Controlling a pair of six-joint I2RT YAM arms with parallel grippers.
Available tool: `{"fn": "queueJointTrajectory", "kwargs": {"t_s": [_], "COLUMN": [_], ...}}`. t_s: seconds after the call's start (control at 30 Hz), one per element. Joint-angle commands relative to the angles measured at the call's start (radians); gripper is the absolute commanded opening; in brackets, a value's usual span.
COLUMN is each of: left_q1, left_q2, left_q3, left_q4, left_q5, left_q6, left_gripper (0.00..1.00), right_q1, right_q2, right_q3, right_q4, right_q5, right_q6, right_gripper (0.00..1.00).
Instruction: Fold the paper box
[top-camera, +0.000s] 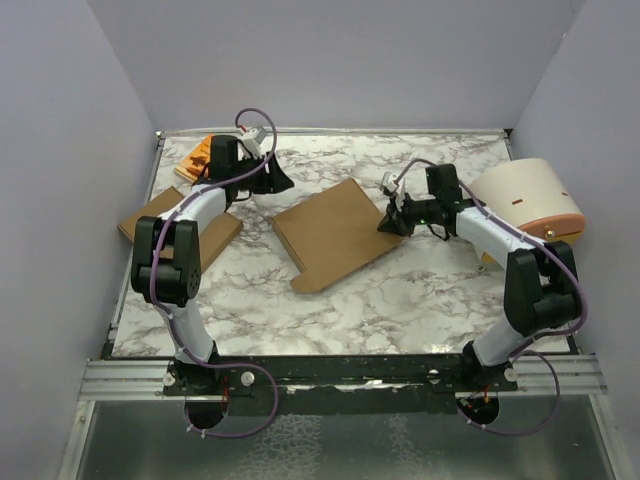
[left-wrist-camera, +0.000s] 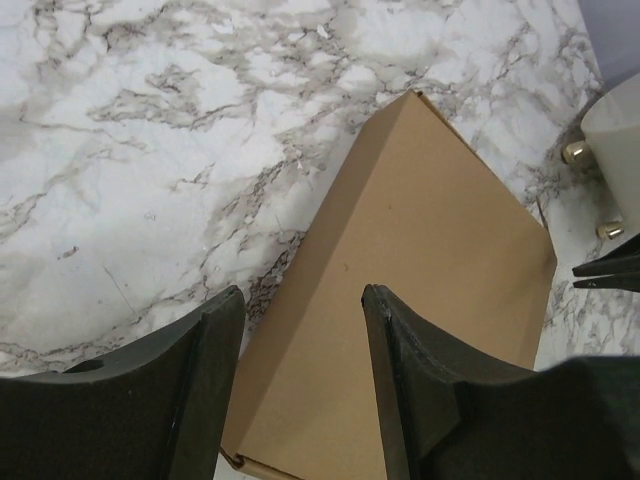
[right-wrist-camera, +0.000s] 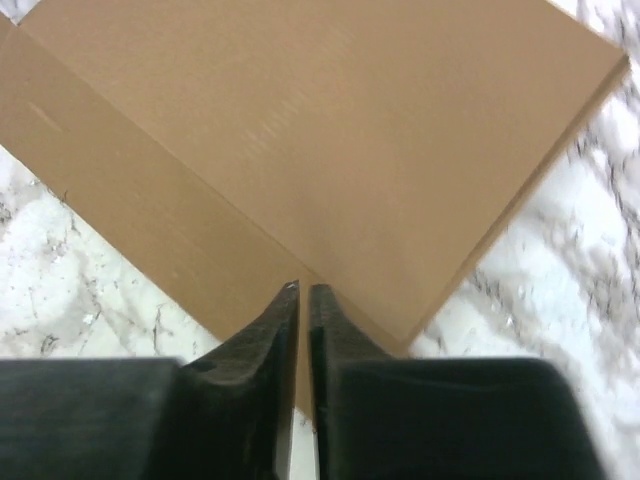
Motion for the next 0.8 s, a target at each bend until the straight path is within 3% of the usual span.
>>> {"fn": "queueJointTrajectory", "kwargs": {"t_s": [0.0, 0.23, 0.43, 0.63, 0.77], "left_q1": [0.0, -0.013, -0.025, -0.05, -0.054], "left_q2": [0.006, 0.09, 0.1, 0.117, 0.091], "left_q3": [0.061, 0.135, 0.122, 0.138, 0.13], "left_q4": [0.079, 0.054, 0.032, -0.034, -0.048], "left_q5": [0.045, 0.056, 0.04, 0.012, -0.011], "left_q6": [-0.03, -0.045, -0.007, 0.05, 0.064], "left_gripper": [0.54, 0.54, 0.54, 0.54, 0.54], "right_q1": [-0.036, -0.044, -0.046, -0.046, -0.046], "right_q2": [-0.077, -0.087, -0.073, -0.147, -0.135], "right_q3": [-0.068, -0.111, -0.12, -0.149, -0.131], "right_q4": [-0.088, -0.028, -0.061, -0.008, 0.18], "right_q5": [-0.141, -0.102, -0.133, -0.177, -0.062], "right_q6": [-0.093, -0.031, -0.087, -0.15, 0.066], "right_gripper": [0.04, 0.01, 0.02, 0.14, 0.21]}}
